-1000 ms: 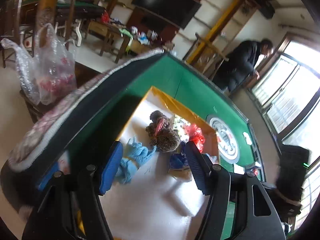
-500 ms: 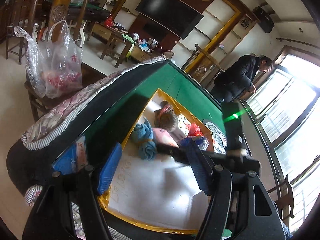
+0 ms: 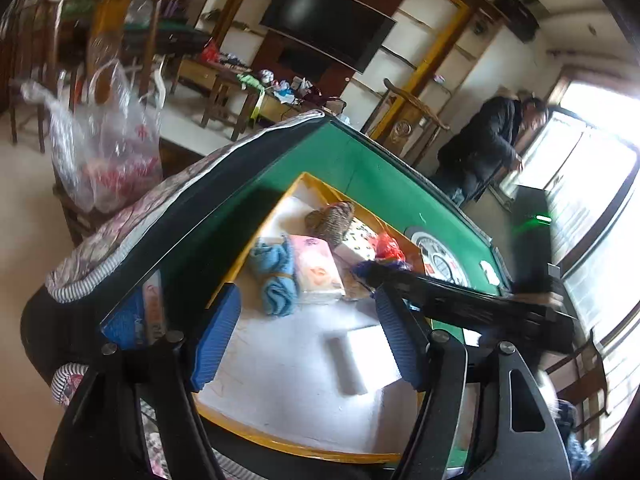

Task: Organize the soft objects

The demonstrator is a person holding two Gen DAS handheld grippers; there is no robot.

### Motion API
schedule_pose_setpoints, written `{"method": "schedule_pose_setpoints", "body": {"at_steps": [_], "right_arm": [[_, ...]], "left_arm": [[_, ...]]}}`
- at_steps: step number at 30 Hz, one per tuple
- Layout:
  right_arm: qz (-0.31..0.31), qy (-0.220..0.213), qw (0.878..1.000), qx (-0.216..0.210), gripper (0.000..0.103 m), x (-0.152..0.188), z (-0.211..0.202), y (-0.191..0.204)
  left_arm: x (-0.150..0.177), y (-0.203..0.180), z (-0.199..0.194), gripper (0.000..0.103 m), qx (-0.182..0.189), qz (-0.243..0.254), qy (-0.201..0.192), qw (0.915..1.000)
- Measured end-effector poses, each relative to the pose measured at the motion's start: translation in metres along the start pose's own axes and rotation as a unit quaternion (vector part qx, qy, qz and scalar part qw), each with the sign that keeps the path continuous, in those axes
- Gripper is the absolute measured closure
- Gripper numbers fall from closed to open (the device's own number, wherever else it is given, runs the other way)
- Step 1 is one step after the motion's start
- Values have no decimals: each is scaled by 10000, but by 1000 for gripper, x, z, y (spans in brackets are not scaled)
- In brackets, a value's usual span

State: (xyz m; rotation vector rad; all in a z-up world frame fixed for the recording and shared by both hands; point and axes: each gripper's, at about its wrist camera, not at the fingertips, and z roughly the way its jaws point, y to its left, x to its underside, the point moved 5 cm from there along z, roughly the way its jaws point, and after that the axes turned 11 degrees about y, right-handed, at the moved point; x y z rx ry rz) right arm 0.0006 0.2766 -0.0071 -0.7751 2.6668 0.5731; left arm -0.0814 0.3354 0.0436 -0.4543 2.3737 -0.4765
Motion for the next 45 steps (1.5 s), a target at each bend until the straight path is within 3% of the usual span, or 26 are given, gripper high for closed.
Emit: {"method": "schedule_pose_setpoints", "body": {"at_steps": [5, 13, 19, 24, 31, 35, 40, 43, 45], "right_arm": [[283, -782, 9956, 428, 32, 44, -53, -31], [1370, -1621, 9746, 708, 31, 114, -101, -94], [1713, -1960, 9628, 723, 31, 156, -140, -128], [1742, -2238, 9522, 1138, 31, 188, -178, -151], [2209, -2753, 9288, 1130, 30, 227, -237, -200], [2215, -3042, 9184, 1220, 30, 240, -278, -212], [2123, -3489, 8997, 1540, 30, 244, -352, -218], [1995, -3770, 8854, 1847, 18, 242, -405, -213], [1913, -3919, 8723, 2211, 13, 240, -441, -206]], "left_arm": [[12, -50, 1, 34, -497, 704, -188, 9961], [48, -139, 4, 30, -1058, 1879, -294, 9760], [69, -179, 0, 30, -1295, 2332, -301, 9633], [82, -205, 0, 30, -1471, 2618, -334, 9533], [89, -242, 5, 30, -1711, 3068, -395, 9354], [84, -261, 3, 30, -1720, 3305, -487, 9267], [57, -292, -43, 30, -1249, 3439, -941, 9259], [37, -307, -87, 29, -958, 3457, -1393, 9230], [28, -315, -111, 20, -808, 3462, -1682, 9194]]}}
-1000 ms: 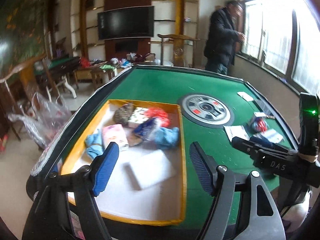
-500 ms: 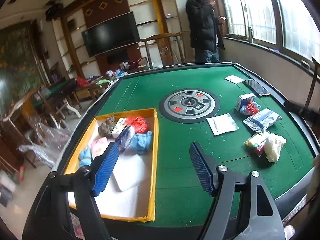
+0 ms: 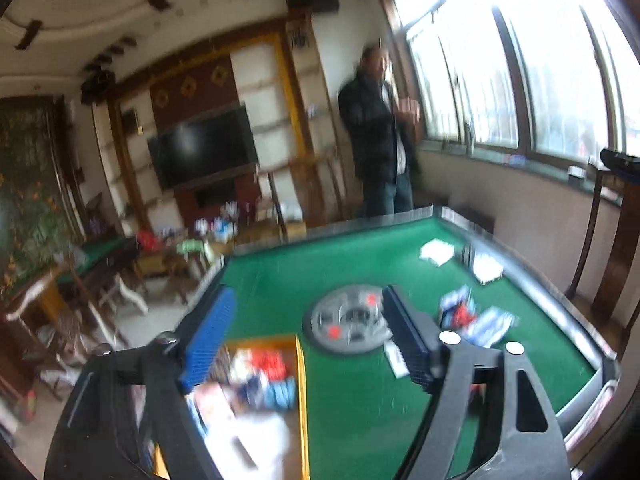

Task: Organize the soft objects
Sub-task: 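Move both open tools back over the remaining items on the table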

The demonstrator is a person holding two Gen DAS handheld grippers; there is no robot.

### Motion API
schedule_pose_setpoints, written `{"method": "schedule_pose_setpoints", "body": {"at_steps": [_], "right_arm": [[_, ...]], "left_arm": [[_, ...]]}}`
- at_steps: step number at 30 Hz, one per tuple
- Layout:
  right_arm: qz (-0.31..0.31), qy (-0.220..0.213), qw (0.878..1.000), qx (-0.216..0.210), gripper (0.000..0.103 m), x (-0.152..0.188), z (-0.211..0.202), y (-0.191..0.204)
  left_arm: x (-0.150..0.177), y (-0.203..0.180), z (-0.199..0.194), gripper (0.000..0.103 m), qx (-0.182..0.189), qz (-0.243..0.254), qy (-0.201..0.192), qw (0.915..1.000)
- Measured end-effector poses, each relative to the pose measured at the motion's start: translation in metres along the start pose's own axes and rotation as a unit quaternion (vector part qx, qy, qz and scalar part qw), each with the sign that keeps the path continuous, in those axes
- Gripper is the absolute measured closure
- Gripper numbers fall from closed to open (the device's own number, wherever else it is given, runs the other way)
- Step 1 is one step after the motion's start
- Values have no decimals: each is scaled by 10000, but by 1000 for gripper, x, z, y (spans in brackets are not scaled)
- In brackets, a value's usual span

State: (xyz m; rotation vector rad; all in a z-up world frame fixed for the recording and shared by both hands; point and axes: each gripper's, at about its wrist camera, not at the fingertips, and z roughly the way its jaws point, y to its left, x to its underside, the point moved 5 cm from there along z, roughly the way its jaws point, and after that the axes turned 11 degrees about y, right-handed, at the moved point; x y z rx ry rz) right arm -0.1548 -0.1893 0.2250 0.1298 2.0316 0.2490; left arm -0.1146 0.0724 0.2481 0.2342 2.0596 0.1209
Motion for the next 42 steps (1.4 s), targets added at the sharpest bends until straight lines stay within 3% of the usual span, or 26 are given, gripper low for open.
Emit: {"method": "schedule_pose_setpoints", "body": {"at_steps": [2, 4, 6, 9, 12, 15, 18, 20, 22, 27, 29, 30, 35, 38, 42], "right_arm": [[-246, -207, 9991, 285, 7, -21, -15, 1], [-478, -391, 9964, 587, 1, -33, -24, 3], [-577, -406, 9955, 630, 1, -36, -21, 3], [-273, -23, 9992, 280, 1, -20, 8, -5], [47, 571, 9983, -74, 1, 12, 53, -14], [272, 1130, 9932, -49, 1, 54, 103, -21], [419, 1522, 9875, 23, 1, 84, 130, -30], [598, 1782, 9822, 25, 1, 103, 145, -40], [780, 1953, 9776, 80, 1, 118, 152, -50], [1062, 2246, 9677, 424, 1, 140, 167, -70], [1110, 2333, 9643, 580, 1, 146, 177, -74], [1115, 2368, 9629, 661, 1, 148, 182, -74], [1361, 2461, 9581, 544, 1, 149, 208, -67], [1343, 2516, 9573, 478, 1, 149, 220, -56], [1166, 2669, 9557, 426, 1, 150, 231, -40]], "left_arm": [[-12, 4, -19, 16, 21, -31, -392, 9992], [-15, 2, -22, 13, 127, -38, -475, 9988], [-11, -5, -10, 12, 367, -70, -287, 9989], [-2, -21, 22, 12, 790, -127, 267, 9964], [16, -42, 68, 12, 1410, -464, 973, 9841], [42, -68, 109, 13, 1605, -592, 1548, 9730], [77, -92, 158, 13, 1702, -577, 2314, 9561], [107, -95, 193, 13, 1764, -712, 2904, 9378], [128, -90, 216, 13, 1744, -962, 3221, 9255], [161, -77, 250, 13, 1588, -1239, 3464, 9162], [172, -79, 258, 13, 1565, -1277, 3500, 9147], [171, -81, 257, 13, 1477, -1181, 3337, 9235], [174, -95, 254, 10, 1273, -797, 3186, 9359], [176, -98, 257, 0, 1331, -716, 3100, 9386], [175, -100, 258, 0, 1263, -640, 3085, 9406]]}}
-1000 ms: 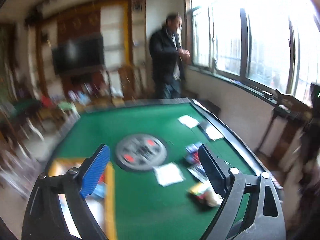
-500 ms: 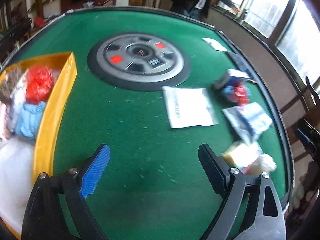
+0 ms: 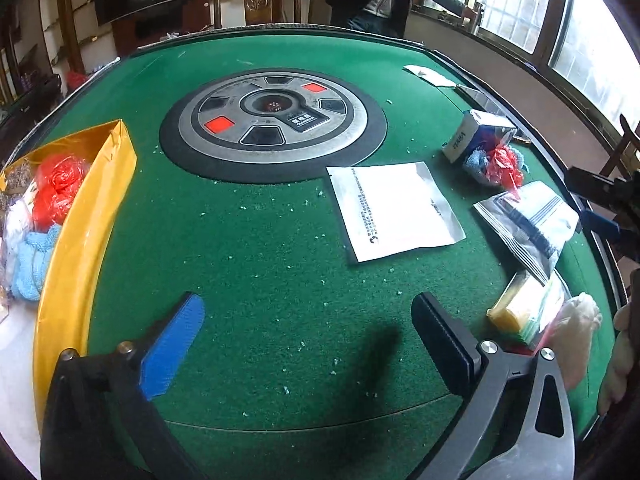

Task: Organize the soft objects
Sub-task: 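Move both open tools back over the remaining items on the table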

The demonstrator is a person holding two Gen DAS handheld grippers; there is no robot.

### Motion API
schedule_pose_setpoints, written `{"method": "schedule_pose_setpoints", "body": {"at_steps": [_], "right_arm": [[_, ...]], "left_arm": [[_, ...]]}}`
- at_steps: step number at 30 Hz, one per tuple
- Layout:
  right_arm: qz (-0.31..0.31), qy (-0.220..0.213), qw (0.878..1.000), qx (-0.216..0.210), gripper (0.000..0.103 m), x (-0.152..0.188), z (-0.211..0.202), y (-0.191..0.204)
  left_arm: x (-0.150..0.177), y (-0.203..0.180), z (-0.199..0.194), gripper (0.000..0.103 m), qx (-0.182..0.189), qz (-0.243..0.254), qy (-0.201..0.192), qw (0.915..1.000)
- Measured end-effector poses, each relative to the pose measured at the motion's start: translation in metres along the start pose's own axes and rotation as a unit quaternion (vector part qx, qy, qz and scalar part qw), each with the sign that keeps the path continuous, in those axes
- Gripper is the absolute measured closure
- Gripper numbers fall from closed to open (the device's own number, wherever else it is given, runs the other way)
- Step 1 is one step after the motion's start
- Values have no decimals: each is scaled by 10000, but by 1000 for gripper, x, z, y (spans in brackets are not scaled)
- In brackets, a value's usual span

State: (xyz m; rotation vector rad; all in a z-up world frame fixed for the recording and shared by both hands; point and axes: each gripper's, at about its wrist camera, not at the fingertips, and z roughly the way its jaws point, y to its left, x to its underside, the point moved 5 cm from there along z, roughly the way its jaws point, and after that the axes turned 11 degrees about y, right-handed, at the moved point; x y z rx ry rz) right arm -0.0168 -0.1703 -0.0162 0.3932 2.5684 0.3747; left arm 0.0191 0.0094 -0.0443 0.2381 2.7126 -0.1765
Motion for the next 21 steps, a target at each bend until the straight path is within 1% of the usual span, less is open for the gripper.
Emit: {"method": "schedule_pose_setpoints", "body": {"at_steps": [4, 7, 11, 13, 16, 21], "right_arm": [[-12, 33, 10000, 6, 1, -3, 2, 9], [77, 74, 9999, -136, 1, -5, -3, 10], [12, 110, 9993, -363, 1, -1, -10, 15], [22, 152, 9987, -490, 1, 2, -9, 20], [121, 271, 9974, -652, 1, 5, -6, 24], [232, 387, 9970, -633, 1, 19, -9, 19]], "left_arm": [[-2, 1, 0, 0, -29, 23, 7, 10000], [-3, 2, 1, 0, -43, 55, 19, 10000], [-6, -2, 6, 0, -162, 124, 60, 9998], [-6, -3, 7, 0, -261, 178, 96, 9995], [-6, -4, 7, 0, -280, 190, 97, 9994], [-5, -3, 7, 0, -262, 180, 88, 9995]]}}
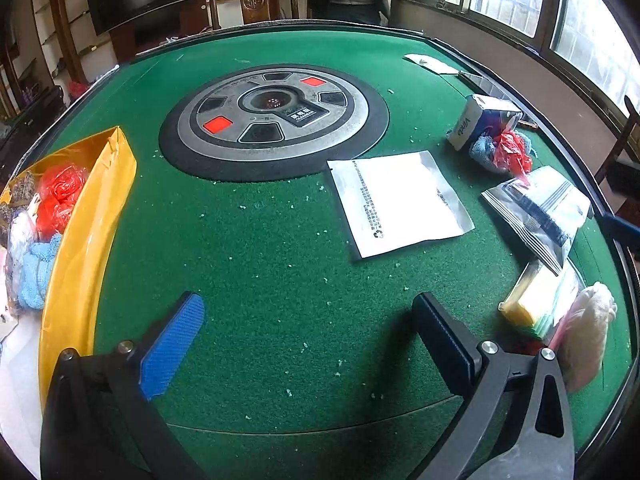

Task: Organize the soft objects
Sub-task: 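Move both open tools back over the remaining items on the table, then grasp the striped sponge pack with the left tool while the right tool grasps the white cloth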

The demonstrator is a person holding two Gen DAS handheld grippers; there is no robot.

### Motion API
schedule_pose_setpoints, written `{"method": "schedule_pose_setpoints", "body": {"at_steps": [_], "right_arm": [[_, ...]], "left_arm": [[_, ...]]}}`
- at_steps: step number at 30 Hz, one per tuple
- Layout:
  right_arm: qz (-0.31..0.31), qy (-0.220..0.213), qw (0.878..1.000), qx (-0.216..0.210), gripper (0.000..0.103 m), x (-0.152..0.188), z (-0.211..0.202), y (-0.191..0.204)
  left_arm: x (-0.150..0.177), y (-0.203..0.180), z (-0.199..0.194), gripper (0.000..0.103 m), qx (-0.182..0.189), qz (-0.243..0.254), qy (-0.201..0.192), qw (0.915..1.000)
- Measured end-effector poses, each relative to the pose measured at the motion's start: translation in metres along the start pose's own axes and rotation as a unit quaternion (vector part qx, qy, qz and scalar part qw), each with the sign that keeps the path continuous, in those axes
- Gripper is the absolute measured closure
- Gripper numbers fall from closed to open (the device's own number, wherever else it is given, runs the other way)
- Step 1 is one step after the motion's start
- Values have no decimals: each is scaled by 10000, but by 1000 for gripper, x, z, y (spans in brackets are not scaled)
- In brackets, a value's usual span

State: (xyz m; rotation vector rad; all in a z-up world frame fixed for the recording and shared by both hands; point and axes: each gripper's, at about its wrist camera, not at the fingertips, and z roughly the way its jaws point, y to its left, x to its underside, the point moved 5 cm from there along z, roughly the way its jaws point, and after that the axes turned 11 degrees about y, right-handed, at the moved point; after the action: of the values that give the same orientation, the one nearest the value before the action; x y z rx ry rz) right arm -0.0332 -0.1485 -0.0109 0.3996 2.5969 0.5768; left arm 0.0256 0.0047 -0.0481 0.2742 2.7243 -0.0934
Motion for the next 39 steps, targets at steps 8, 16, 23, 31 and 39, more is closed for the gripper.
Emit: {"method": "schedule_pose_setpoints", "body": {"at_steps": [8, 16, 23, 31, 39], "right_arm": [[17, 549, 9963, -659, 1, 20, 17, 6], [46, 1045, 9852, -1355, 1, 24, 48, 30], [-304, 1356, 9517, -2736, 1, 32, 46, 57], [58, 453, 9715, -2325, 1, 12, 37, 1], [332, -66, 9723, -2314, 1, 0, 24, -26]], "left_arm": [[1, 4, -5, 0, 212, -105, -87, 9997], [2, 22, -17, 0, 1096, -514, -241, 9924], [13, 27, -31, 0, 1525, -604, -89, 9864], [-3, -7, -37, 0, 1382, -84, -27, 9904], [-48, -72, -21, 0, 306, 583, -344, 9972]]}}
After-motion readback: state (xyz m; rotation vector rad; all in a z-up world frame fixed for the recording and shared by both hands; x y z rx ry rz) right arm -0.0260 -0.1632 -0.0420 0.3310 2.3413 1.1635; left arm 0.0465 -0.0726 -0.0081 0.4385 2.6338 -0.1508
